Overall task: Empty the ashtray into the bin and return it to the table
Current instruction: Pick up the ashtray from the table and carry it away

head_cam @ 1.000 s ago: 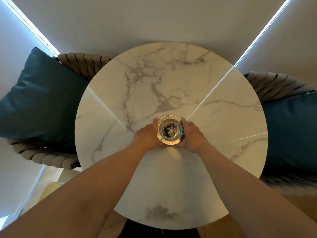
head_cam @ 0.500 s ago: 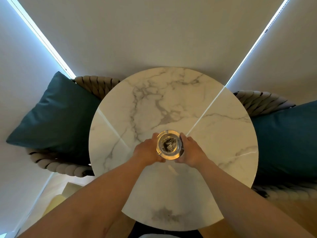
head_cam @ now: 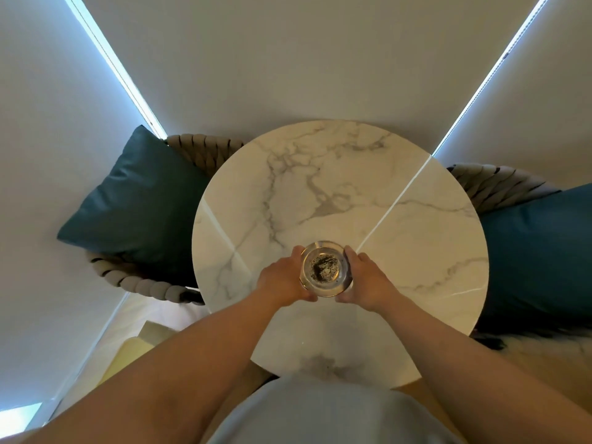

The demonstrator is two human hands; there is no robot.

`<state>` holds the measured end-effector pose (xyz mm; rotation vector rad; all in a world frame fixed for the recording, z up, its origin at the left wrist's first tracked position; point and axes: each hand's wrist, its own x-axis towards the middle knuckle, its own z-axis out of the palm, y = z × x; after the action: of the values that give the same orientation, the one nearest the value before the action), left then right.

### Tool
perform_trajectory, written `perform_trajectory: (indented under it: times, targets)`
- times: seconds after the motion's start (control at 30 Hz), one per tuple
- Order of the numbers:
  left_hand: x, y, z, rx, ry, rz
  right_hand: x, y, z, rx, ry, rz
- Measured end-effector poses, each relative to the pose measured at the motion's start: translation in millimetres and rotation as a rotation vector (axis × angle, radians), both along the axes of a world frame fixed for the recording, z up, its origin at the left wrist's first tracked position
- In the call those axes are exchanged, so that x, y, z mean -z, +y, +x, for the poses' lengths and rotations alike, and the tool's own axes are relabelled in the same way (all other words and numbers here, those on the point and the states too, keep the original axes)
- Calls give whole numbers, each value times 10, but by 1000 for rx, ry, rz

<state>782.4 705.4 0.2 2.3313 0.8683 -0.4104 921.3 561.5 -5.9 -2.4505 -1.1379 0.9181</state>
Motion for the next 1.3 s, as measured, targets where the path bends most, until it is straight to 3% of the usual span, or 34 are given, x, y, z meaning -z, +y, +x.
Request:
perform_trajectory:
  times: [0.83, 1.3]
  targets:
    - [262, -123, -948, -58, -70, -18, 103, -94, -808, -61, 68, 32]
    - [273, -1128, -1813, -295, -154, -34, 85, -621, -1288, -226, 87, 102]
